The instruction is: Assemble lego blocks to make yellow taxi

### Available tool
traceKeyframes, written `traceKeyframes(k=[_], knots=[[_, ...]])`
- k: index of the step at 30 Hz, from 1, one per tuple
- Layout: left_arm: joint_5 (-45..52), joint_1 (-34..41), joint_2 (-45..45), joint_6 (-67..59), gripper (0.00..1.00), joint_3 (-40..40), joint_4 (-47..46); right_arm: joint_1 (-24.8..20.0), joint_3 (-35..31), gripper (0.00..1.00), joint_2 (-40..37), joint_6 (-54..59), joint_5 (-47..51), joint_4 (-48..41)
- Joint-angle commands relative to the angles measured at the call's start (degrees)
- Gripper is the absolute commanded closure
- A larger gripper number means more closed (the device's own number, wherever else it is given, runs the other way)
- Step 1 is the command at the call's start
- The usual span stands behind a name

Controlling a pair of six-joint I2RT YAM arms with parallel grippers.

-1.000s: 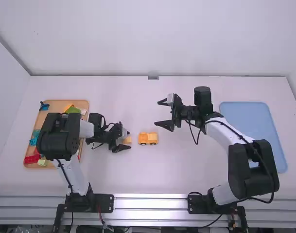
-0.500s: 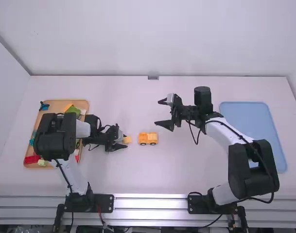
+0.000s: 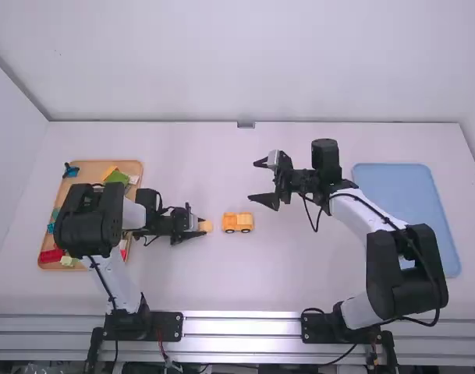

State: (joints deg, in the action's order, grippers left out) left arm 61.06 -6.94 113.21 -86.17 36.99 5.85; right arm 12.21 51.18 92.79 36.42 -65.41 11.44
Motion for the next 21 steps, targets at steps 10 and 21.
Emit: traceKeyframes(k=[10,21], knots=[[3.56,0.04,-0.68,1.09,0.75,2.36,-5.53,-3.02,1.55,0.01,0.22,0.66,6.93,-4.81],[6.62,1.51,-8.48,-1.88,0.82,8.63,-18.64,-0.68,-4.76,0.01,6.71,15.26,5.25,-4.46]])
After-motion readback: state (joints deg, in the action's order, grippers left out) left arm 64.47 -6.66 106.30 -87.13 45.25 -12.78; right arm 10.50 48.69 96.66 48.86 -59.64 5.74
